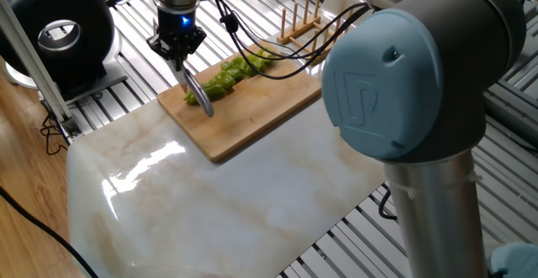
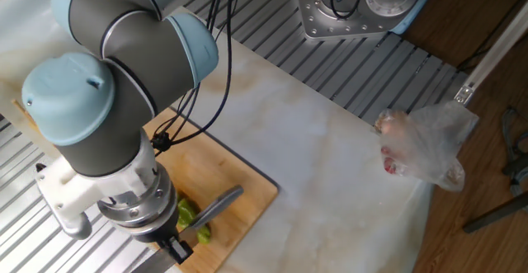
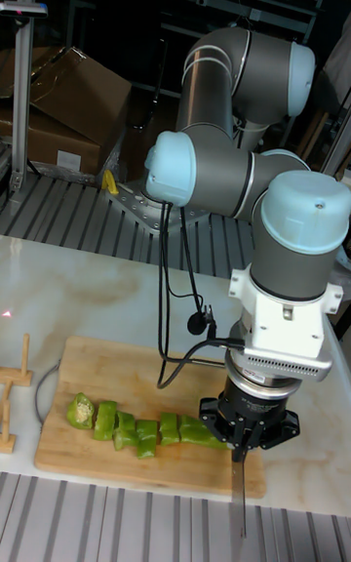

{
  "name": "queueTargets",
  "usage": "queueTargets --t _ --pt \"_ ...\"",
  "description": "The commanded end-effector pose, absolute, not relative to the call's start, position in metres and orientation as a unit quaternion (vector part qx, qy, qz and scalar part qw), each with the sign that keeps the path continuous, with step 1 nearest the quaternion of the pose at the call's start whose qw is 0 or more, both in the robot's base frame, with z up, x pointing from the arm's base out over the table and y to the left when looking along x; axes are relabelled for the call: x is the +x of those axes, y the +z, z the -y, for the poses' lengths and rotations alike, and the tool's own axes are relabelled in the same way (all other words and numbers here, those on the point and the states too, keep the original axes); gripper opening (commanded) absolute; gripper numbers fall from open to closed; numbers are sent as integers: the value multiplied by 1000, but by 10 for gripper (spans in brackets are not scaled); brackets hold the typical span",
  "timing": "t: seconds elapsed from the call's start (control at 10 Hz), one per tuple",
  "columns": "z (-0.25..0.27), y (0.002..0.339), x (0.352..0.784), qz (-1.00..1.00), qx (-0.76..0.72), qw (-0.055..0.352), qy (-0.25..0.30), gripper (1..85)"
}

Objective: Chop the chili peppers

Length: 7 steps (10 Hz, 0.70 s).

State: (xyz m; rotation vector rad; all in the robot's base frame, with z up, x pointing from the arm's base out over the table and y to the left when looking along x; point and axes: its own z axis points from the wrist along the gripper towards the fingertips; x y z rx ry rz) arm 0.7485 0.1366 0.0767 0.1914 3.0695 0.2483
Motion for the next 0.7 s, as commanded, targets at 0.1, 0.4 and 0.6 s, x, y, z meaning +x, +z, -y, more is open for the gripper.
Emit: queueTargets --t 0.1,0.4,0.6 --pt "-135 80 751 -995 52 37 77 13" --pt "-110 103 772 -995 39 64 68 13" --pt "-72 105 784 -997 -10 77 16 13"
